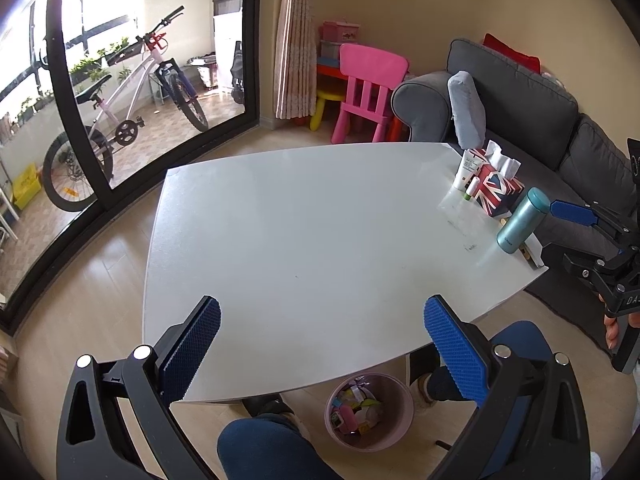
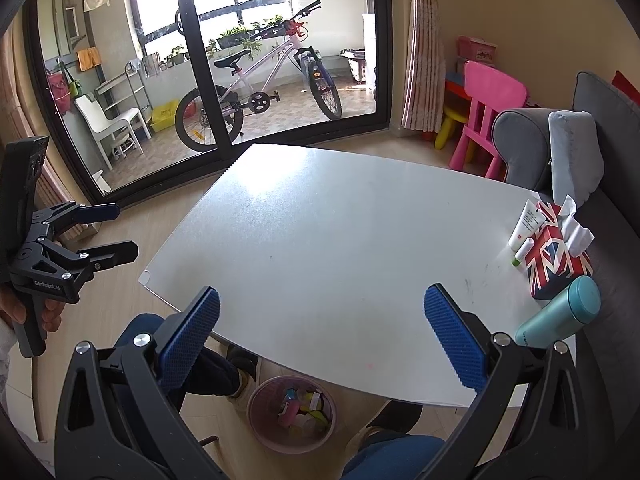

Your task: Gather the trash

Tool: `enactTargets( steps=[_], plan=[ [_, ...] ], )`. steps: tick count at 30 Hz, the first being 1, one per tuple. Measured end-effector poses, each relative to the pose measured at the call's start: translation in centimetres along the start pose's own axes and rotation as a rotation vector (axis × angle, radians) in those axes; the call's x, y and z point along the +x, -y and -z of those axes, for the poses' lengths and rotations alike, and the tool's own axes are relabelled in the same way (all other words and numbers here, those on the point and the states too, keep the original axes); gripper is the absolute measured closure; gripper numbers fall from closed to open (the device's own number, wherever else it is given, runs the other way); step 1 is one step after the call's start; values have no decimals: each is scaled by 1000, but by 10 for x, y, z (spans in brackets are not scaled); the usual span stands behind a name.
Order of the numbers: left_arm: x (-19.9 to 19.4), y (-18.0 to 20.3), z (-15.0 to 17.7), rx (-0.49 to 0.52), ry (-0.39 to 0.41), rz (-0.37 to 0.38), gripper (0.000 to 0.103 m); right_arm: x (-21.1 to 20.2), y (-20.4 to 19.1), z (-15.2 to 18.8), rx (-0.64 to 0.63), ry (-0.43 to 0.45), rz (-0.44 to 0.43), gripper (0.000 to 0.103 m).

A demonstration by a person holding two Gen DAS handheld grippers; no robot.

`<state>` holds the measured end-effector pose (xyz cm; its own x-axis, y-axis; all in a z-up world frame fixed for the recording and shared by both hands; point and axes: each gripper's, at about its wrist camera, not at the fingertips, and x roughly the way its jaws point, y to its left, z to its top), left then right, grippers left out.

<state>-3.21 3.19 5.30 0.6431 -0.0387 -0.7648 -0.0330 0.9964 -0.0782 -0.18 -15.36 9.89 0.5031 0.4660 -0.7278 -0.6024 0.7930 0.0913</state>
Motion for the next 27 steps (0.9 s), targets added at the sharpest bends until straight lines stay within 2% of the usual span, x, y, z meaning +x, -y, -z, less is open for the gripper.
enactTargets(
  steps=[27],
  plan=[
    [1,1,1,5,-5,8,5,3,5,6,7,-4,1,3]
  ],
)
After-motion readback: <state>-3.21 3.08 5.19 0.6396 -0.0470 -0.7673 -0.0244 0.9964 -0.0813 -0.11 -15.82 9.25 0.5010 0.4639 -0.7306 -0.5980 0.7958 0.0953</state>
